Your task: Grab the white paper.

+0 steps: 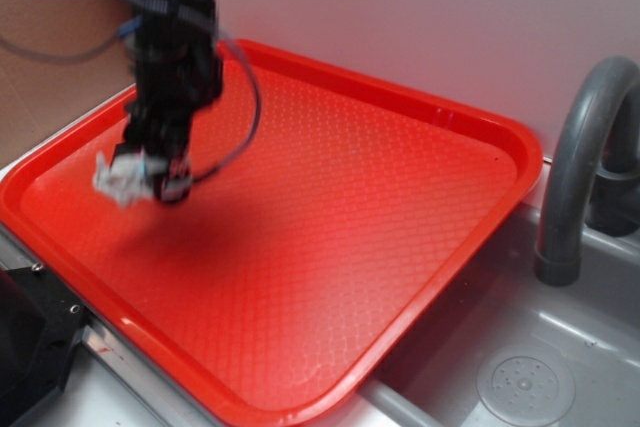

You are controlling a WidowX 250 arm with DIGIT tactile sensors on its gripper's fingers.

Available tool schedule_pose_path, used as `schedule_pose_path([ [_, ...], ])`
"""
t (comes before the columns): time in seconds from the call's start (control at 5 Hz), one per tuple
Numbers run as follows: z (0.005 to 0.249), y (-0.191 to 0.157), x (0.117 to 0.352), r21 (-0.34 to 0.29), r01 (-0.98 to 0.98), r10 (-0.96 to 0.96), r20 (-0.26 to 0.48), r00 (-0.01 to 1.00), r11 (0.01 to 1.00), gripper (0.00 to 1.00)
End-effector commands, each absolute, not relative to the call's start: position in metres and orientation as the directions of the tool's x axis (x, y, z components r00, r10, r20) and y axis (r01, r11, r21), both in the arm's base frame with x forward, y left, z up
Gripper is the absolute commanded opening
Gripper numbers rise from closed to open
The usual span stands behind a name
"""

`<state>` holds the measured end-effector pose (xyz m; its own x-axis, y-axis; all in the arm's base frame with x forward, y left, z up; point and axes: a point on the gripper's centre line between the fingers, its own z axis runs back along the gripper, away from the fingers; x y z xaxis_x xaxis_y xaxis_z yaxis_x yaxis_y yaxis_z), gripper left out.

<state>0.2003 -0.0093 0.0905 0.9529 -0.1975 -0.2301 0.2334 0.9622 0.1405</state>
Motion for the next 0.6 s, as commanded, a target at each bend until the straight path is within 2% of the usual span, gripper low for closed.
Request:
schedule_pose_path([
  [0.0,0.204,-0.028,0.225,0.074,-0.014,0.015,-0.016,1.0,0.997,0.0],
  [0.2,0.234,-0.036,0.213,-0.009,0.037,-0.036,0.093,0.995,0.999,0.0],
  [0.4,0.23,-0.037,0.214,-0.01,0.032,-0.031,0.085,0.996,0.999,0.0],
])
